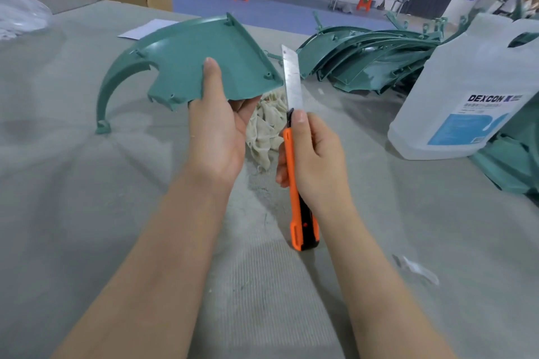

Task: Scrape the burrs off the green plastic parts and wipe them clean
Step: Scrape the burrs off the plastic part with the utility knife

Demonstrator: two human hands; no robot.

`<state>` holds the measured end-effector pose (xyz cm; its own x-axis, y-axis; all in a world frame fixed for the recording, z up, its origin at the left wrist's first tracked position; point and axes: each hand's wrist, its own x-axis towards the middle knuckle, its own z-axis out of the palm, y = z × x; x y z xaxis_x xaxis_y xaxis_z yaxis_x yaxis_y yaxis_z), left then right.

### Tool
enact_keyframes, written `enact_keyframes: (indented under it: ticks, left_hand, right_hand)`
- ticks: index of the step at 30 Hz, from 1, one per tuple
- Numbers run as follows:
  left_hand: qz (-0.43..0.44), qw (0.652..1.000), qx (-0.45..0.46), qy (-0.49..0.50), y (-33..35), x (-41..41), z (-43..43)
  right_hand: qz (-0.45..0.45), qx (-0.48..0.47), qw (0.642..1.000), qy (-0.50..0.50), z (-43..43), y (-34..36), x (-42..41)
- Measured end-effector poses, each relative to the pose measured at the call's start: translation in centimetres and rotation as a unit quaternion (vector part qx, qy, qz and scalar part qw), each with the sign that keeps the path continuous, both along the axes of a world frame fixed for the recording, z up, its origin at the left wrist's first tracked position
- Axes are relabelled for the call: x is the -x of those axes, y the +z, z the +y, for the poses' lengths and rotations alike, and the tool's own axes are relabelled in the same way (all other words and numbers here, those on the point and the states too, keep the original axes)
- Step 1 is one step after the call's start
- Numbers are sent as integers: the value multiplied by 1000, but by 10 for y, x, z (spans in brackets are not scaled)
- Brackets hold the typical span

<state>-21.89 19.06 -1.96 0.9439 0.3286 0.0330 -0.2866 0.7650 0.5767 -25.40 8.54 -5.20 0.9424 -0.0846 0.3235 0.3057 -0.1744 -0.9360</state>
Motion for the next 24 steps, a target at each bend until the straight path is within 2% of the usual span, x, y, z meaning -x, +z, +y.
enact_keyframes:
  ticks: [14, 24]
  left_hand:
    - [-5, 1000, 11, -28, 7, 8, -6]
    - [-18, 999, 9, -25, 7, 8, -4]
  right_hand:
    - [-58, 25, 998, -12, 2, -3, -2]
    - [-62, -12, 998, 11, -3, 1, -1]
